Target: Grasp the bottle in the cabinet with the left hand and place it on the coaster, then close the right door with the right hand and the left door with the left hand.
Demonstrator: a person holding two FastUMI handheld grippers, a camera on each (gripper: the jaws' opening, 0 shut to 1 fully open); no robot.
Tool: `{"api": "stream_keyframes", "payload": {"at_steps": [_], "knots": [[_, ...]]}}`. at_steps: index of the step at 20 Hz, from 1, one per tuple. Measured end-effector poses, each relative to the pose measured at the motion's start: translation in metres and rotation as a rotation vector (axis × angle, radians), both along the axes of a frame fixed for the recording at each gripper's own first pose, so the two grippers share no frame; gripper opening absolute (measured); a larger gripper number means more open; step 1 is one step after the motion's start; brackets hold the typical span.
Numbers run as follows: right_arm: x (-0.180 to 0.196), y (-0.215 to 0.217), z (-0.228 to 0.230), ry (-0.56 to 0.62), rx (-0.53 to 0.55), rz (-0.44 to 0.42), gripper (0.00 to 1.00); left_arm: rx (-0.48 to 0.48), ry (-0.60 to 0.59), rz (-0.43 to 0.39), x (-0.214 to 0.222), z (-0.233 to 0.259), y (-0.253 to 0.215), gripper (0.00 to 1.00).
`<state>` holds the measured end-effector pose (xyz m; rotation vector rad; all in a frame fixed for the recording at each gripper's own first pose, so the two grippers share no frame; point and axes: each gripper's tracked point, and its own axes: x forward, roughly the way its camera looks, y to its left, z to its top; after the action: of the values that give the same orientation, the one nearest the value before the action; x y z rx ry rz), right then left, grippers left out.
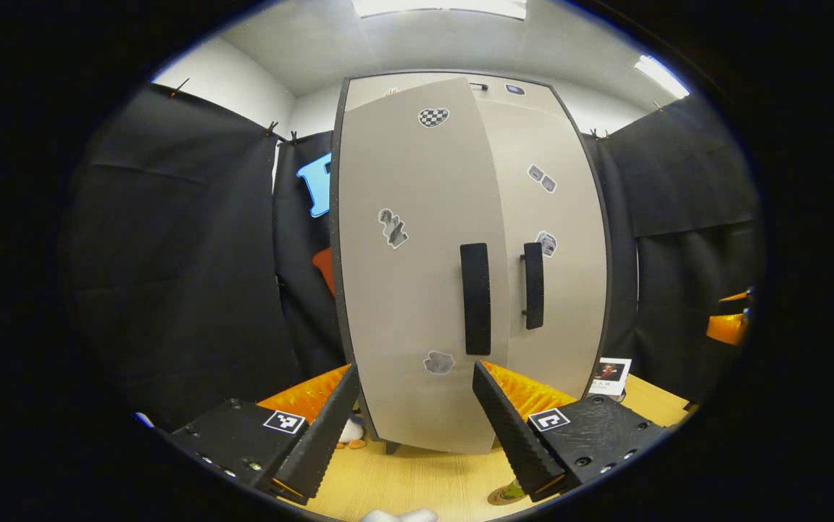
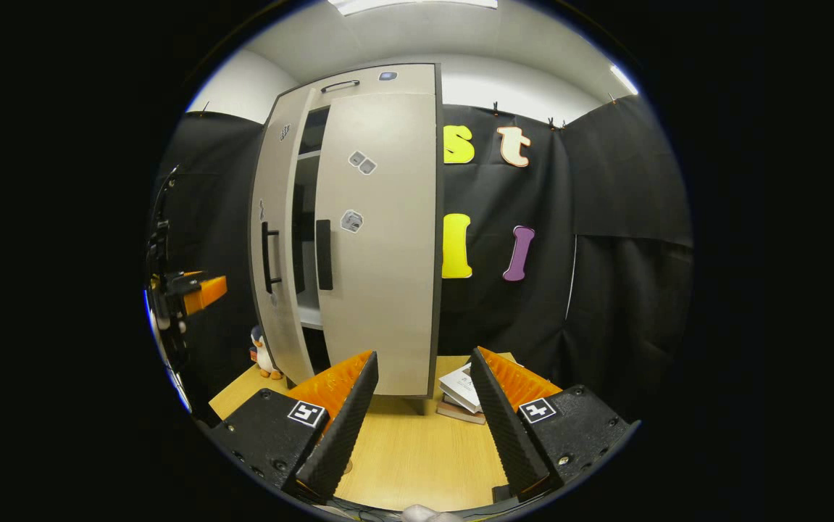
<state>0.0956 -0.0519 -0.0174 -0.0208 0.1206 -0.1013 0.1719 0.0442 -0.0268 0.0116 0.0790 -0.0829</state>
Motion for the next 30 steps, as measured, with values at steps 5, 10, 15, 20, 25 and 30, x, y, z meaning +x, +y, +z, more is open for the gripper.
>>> {"api": "stream_keyframes", "payload": {"at_steps": [5, 10, 15, 20, 25, 30], "knots": [[0.005, 0.016, -0.007, 0.004, -0.009, 0.012, 0.8, -0.026, 0.012, 0.035, -0.029, -0.016, -0.005, 0.96], [0.008, 0.029, -0.019, 0.021, -0.026, 0.029, 0.8, -0.019, 0.041, 0.019, -0.049, -0.038, -0.021, 0.96], [0.006, 0.034, -0.02, 0.013, -0.027, 0.028, 0.83, -0.021, 0.042, 0.014, -0.052, -0.036, -0.024, 0.96], [0.005, 0.034, -0.016, 0.002, -0.016, 0.02, 0.83, -0.007, 0.032, 0.024, -0.05, -0.031, -0.02, 0.96], [0.006, 0.035, -0.013, -0.005, -0.018, 0.018, 0.83, -0.01, 0.028, 0.021, -0.047, -0.029, -0.019, 0.96], [0.009, 0.037, -0.004, -0.022, -0.016, 0.022, 0.82, 0.001, 0.013, 0.028, -0.044, -0.024, -0.016, 0.96]]}}
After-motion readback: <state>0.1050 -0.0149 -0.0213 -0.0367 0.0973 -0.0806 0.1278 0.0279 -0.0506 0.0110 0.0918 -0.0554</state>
